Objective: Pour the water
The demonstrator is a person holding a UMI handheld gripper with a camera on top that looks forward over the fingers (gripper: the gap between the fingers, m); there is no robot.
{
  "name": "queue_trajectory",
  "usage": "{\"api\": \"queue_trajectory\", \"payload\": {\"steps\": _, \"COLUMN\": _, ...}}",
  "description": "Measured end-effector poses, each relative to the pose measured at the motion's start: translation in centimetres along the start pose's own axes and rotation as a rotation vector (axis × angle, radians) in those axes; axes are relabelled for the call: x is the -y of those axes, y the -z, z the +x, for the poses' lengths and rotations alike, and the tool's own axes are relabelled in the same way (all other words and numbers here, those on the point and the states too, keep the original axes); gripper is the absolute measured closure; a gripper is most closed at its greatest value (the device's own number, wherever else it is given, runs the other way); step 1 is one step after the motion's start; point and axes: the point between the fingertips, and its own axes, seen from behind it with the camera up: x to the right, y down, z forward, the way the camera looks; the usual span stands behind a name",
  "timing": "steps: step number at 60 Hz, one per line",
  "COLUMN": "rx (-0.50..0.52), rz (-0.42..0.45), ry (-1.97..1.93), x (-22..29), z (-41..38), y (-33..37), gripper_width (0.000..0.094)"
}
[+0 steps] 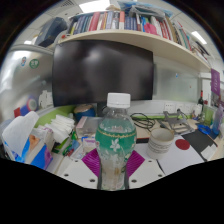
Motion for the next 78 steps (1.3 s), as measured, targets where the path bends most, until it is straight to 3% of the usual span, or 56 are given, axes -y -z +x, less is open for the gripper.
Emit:
{"api": "queue_trajectory", "payload": {"steps": 7, "rx": 0.026, "rz": -0.022, "ry": -0.214, "x": 2.1, "z": 0.3, "y": -1.0, "gripper_width": 0.0630}}
{"api": "queue_trajectory", "payload": {"steps": 33, "rx": 0.321, "rz": -0.166, "ry": -1.350, "x": 9.0, "z": 1.6, "y": -5.5, "gripper_width": 0.0638}}
{"api": "queue_trajectory", "payload": {"steps": 49, "rx": 0.477, "rz": -0.143, "ry": -1.890, "x": 12.1, "z": 3.4, "y": -6.0, "gripper_width": 0.0635}}
{"api": "queue_trajectory", "payload": {"steps": 62, "rx": 0.508, "rz": -0.108, "ry": -2.052, "x": 12.6, "z": 5.0, "y": -6.6, "gripper_width": 0.0637}}
{"api": "queue_trajectory", "payload": {"steps": 72, "rx": 0.501, "rz": -0.132, "ry": -2.062, "x": 12.5, "z": 5.2, "y": -6.8, "gripper_width": 0.0637}}
{"api": "queue_trajectory", "payload": {"steps": 78, "rx": 0.482, "rz": -0.167, "ry": -1.856, "x": 13.0, "z": 4.0, "y": -6.4, "gripper_width": 0.0637}}
